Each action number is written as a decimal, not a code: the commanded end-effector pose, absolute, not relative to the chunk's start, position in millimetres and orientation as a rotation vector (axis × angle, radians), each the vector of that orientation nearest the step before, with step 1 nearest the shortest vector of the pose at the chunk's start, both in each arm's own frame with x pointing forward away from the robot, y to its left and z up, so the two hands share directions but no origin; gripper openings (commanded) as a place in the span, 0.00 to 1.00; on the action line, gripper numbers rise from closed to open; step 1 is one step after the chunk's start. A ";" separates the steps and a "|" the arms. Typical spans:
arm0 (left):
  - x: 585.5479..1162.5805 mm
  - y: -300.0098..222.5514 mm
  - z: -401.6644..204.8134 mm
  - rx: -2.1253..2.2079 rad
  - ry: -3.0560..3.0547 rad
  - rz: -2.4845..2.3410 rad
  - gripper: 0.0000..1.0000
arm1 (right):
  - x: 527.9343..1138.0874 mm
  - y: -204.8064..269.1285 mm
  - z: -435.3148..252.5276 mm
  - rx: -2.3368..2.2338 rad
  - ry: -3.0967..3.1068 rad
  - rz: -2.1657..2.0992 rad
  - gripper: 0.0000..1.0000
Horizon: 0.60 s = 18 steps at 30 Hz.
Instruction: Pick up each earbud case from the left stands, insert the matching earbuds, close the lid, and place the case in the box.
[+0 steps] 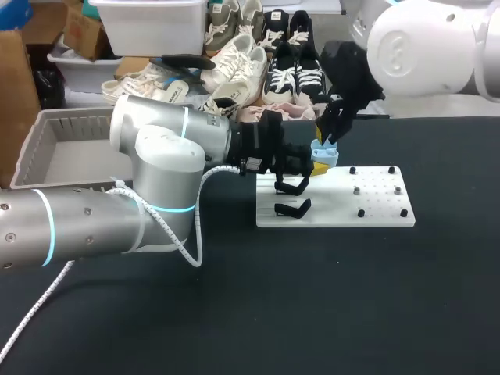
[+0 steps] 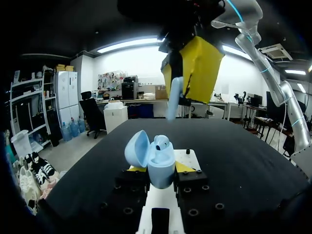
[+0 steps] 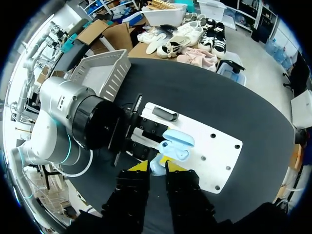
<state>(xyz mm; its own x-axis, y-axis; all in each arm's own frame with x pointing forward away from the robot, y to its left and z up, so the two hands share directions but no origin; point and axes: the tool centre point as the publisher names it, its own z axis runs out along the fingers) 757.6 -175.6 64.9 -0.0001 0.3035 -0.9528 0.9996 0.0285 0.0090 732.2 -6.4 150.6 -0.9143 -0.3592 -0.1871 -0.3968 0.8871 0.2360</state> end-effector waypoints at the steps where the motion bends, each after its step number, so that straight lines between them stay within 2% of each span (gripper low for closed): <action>1: 758.3 -175.9 64.4 1.411 1.442 -1.022 0.00 | 740.0 -1.8 145.5 -0.598 2.935 0.403 0.00; 18: 758.3 -175.9 64.4 1.411 1.442 -1.022 0.00 | 745.8 -6.1 126.4 -0.564 2.959 0.386 0.00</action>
<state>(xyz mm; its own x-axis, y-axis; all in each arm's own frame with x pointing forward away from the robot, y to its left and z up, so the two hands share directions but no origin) 757.6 -175.6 64.9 -0.0001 0.3035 -0.9528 0.9996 0.0285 0.0090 745.5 -4.4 125.6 -0.9256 -0.3475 -0.1502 -0.3744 0.8994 0.2257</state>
